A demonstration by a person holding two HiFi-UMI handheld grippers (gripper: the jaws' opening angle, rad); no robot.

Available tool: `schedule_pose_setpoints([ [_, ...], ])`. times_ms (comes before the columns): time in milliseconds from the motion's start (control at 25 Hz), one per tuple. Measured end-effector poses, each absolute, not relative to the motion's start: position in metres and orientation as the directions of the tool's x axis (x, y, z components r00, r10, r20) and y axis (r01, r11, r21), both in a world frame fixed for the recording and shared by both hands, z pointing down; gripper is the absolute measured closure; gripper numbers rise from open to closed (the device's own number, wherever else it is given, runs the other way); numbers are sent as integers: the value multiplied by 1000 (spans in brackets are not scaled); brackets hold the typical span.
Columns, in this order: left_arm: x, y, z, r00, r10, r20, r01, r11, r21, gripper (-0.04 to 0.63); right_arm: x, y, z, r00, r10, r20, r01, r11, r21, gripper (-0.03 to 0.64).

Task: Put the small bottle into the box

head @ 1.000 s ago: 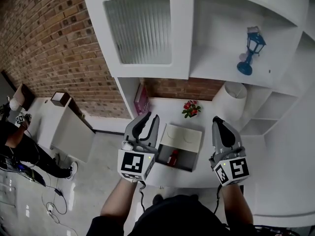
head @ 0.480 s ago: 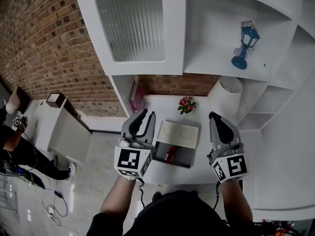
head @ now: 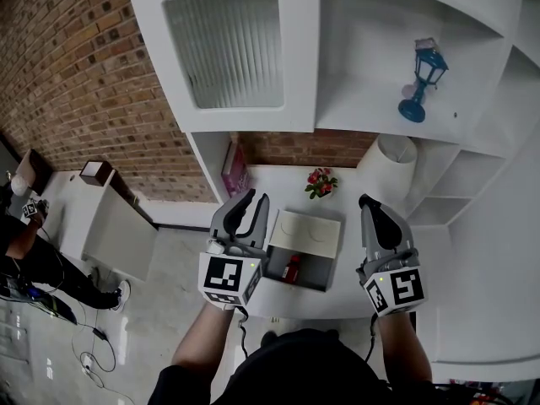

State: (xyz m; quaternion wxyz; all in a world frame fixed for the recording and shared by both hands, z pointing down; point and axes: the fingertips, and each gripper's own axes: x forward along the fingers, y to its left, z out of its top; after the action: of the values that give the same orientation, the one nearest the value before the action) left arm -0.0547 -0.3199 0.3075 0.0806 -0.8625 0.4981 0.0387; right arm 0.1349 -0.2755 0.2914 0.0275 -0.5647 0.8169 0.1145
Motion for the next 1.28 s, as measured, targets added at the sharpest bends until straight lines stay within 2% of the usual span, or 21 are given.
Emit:
schedule_pose_setpoints([
  [1280,-54,-322,311,505,-854,-125,-863,-495,-106,518,130,-279,296,-383,-910,-158,-920,359,158,614],
])
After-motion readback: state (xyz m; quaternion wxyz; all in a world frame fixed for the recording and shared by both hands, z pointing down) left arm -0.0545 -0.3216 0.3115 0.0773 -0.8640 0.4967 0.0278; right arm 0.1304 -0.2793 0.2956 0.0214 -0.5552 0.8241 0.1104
